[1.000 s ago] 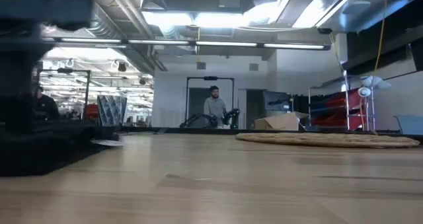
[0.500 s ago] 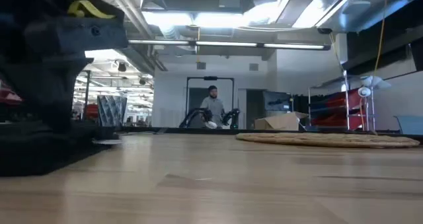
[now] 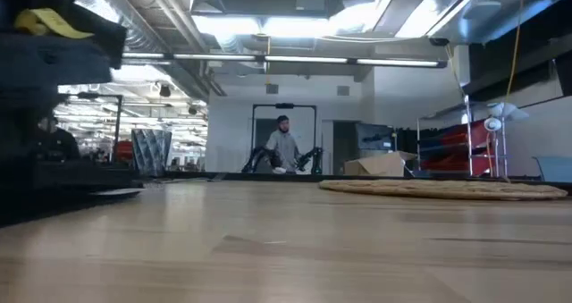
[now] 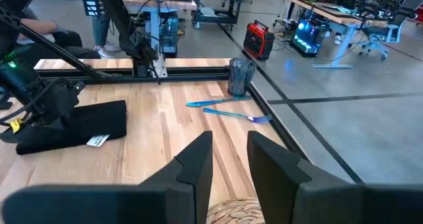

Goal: Set table place
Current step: Fold the black table napkin

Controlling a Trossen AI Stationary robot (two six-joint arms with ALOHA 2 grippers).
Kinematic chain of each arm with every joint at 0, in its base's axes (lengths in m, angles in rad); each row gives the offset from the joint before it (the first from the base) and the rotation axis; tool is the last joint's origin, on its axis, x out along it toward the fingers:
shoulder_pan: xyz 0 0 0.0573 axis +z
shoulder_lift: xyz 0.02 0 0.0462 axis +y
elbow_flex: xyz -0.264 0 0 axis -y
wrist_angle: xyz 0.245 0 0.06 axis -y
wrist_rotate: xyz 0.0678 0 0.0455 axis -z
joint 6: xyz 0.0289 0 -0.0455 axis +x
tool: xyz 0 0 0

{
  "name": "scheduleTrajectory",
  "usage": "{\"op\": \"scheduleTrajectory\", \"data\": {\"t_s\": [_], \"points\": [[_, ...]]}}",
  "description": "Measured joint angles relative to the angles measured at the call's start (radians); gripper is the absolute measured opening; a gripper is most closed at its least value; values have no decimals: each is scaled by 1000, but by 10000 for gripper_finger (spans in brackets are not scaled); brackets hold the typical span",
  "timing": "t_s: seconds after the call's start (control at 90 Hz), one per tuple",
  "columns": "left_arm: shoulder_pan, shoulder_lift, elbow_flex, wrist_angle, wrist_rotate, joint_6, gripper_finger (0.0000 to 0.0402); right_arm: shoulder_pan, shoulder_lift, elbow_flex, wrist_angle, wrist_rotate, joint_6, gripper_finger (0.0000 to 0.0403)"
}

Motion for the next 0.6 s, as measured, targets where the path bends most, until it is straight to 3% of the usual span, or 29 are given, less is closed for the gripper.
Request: {"op": "scheduleTrajectory", "data": {"t_s": [0.344, 0.6], "points": [[-10, 0, 5, -70, 34, -6, 0, 0, 0, 0, 0, 0, 0, 83], [-6, 0, 93, -81, 11, -7, 0, 0, 0, 0, 0, 0, 0, 83]]}}
